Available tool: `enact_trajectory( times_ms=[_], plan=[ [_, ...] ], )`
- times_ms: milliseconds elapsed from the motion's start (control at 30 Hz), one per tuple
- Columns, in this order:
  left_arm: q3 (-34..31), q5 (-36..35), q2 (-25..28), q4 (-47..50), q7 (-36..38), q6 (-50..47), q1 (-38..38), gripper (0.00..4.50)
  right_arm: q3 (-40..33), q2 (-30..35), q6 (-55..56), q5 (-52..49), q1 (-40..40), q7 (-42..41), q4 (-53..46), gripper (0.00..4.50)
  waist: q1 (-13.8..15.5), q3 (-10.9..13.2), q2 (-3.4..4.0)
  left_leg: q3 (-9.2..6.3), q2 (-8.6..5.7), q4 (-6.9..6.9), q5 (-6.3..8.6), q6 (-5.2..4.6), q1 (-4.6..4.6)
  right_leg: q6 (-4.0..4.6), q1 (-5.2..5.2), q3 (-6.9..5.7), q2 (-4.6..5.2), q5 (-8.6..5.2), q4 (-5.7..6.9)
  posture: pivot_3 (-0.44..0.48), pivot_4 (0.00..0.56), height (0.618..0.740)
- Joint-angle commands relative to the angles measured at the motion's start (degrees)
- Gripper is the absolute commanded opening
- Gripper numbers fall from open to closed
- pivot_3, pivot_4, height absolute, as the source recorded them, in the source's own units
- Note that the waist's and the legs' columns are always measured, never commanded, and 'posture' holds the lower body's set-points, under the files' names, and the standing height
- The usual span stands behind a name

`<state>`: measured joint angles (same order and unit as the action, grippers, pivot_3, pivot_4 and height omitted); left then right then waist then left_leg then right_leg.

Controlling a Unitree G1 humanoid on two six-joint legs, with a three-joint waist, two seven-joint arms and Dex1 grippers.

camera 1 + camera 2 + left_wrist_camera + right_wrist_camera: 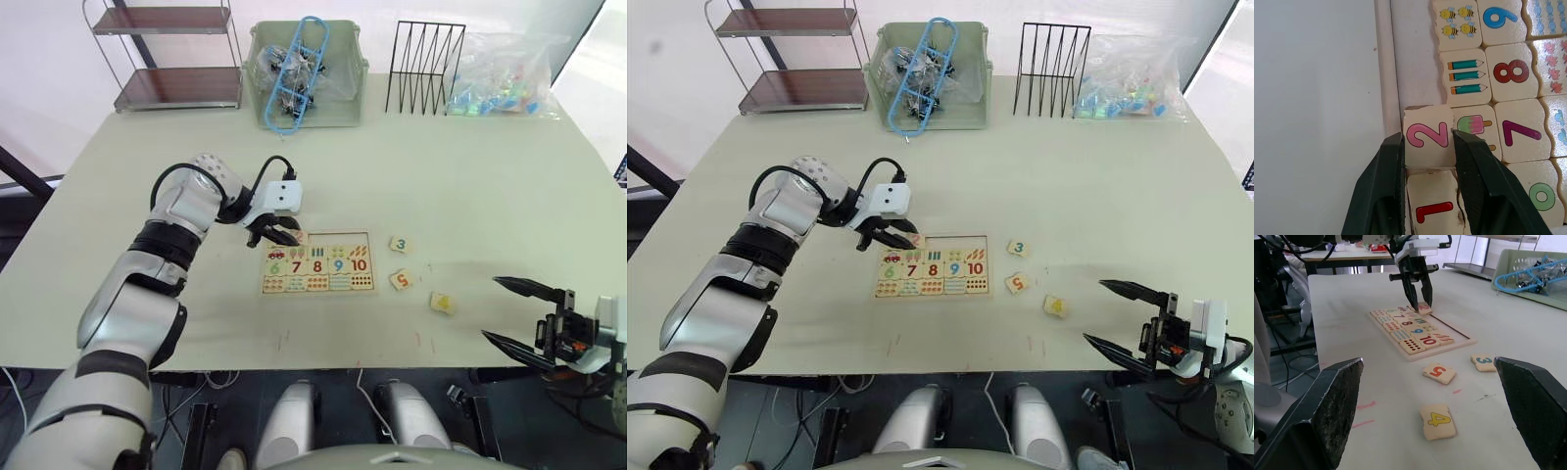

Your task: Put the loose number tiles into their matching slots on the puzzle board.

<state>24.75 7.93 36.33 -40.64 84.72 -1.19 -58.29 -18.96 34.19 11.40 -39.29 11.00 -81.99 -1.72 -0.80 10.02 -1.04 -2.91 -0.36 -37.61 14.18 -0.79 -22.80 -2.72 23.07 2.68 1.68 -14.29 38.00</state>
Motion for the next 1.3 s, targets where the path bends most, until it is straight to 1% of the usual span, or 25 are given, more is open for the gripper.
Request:
enact_trajectory(
  times_ms=[33, 433, 633, 1133, 1200, 1233, 1267, 1300],
  plan=[
    [-0.7, 1.0, 0.0, -0.8, 0.2, 0.1, -1.8, 0.96, -1.1, 0.1, 0.4, -0.4, 0.3, 0.6, -2.1, 4.5, 0.0, 0.0, 0.0, 0.0, -0.01, -0.01, 0.0, 0.0, 0.0, 0.0, 0.0, 0.0, 0.0, 0.0, 0.0, 0.0, 0.15, 0.739],
    [-0.7, 2.7, -1.2, -4.5, 0.4, 1.1, -3.0, 0.96, -0.7, 0.3, 0.0, -0.4, 0.0, 1.7, -2.8, 4.5, 0.0, 0.0, 0.0, 0.0, -0.03, -0.07, 0.0, 0.0, 0.0, 0.0, 0.0, -0.01, 0.0, 0.0, 0.06, 0.0, 0.15, 0.739],
    [-0.3, 2.5, -1.6, -4.8, 2.0, 0.5, -3.0, 0.96, -0.5, 0.3, 0.0, -0.3, -0.2, 1.8, -2.7, 4.5, 0.0, 0.0, 0.0, 0.0, -0.02, -0.22, 0.0, 0.0, -0.01, -0.01, -0.03, 0.0, 0.0, 0.01, 0.09, 0.0, 0.15, 0.739],
    [-0.5, 2.2, -1.9, -3.4, 3.0, -2.1, -2.6, 0.96, -0.7, 0.1, 0.3, -0.1, 0.9, 1.7, -3.2, 4.5, 0.0, 0.0, 0.0, 0.0, -0.02, -0.28, 0.0, 0.0, -0.01, -0.02, -0.03, -0.01, 0.0, 0.01, 0.12, 0.0, 0.15, 0.739],
    [-0.7, 2.1, -2.0, -3.6, 3.1, -2.5, -2.8, 1.99, -0.5, 0.1, 0.3, 0.1, 0.7, 1.8, -3.1, 4.5, 0.0, 0.0, 0.01, 0.0, -0.02, -0.29, 0.0, 0.0, -0.01, -0.02, -0.03, -0.01, 0.0, 0.01, 0.13, 0.0, 0.15, 0.739],
    [-0.9, 2.0, -2.2, -3.7, 2.9, -2.6, -3.0, 2.32, -0.4, 0.1, 0.3, 0.1, 0.7, 1.8, -3.1, 4.5, 0.0, 0.0, 0.0, 0.01, -0.02, -0.29, 0.0, 0.0, -0.01, -0.02, -0.03, -0.01, 0.0, 0.01, 0.13, 0.0, 0.15, 0.739],
    [-1.0, 2.0, -2.2, -3.8, 2.9, -2.7, -3.1, 2.82, -0.3, 0.0, 0.3, 0.2, 0.6, 1.9, -3.1, 4.5, 0.0, 0.0, 0.01, 0.01, -0.02, -0.29, 0.0, 0.0, -0.01, -0.02, -0.03, -0.01, 0.0, 0.01, 0.14, 0.0, 0.15, 0.739],
    [-1.0, 2.0, -2.2, -3.8, 3.0, -2.7, -3.1, 3.13, -0.3, 0.0, 0.2, 0.2, 0.6, 1.8, -3.1, 4.5, 0.0, 0.0, 0.0, 0.01, -0.02, -0.3, 0.0, 0.0, -0.02, -0.02, -0.03, -0.01, 0.0, 0.01, 0.14, 0.0, 0.15, 0.739]
  ],
)
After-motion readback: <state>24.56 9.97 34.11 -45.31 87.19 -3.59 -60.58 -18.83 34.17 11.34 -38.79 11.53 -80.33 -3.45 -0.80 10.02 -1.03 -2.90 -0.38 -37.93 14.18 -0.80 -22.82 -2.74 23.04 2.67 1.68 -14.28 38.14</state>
